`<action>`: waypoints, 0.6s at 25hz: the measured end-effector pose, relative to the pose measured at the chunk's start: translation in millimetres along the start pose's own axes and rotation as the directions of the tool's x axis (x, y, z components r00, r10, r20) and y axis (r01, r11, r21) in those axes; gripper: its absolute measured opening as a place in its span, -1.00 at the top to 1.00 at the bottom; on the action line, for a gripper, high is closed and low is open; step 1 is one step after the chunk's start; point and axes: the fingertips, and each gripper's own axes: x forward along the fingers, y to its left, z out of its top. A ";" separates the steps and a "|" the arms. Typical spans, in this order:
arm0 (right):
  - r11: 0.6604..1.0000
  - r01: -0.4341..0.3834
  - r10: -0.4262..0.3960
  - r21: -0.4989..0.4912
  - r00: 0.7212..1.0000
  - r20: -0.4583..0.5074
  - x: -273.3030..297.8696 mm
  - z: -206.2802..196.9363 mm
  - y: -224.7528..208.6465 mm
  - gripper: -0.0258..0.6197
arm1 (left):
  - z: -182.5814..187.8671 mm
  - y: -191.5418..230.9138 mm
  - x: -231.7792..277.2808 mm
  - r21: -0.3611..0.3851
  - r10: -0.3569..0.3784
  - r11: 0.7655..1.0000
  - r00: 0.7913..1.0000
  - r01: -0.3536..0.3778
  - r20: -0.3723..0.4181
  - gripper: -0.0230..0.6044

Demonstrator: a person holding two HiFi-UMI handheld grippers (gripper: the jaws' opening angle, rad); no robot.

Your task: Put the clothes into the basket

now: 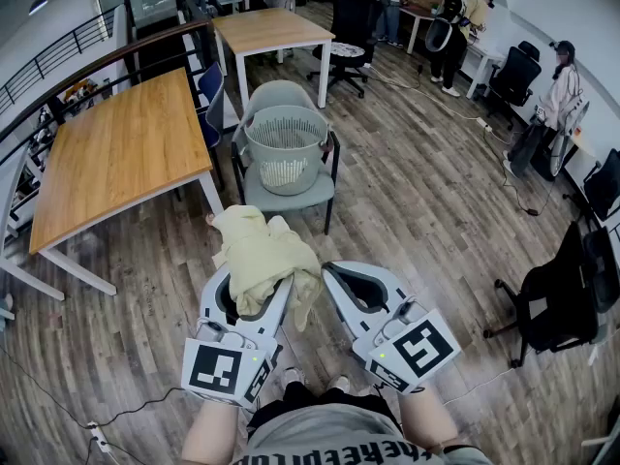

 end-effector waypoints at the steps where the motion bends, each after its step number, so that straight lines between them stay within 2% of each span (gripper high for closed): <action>1: 1.000 -0.001 0.001 -0.002 1.000 -0.001 -0.2 -0.3 0.9 0.89 | -0.1 -0.4 -0.7 0.001 0.000 1.000 1.000 0.000 0.000 0.12; 15: 1.000 0.011 -0.011 -0.020 1.000 -0.006 10.0 -5.2 6.1 0.89 | -2.8 9.7 -2.2 0.000 -0.013 1.000 1.000 0.013 0.008 0.12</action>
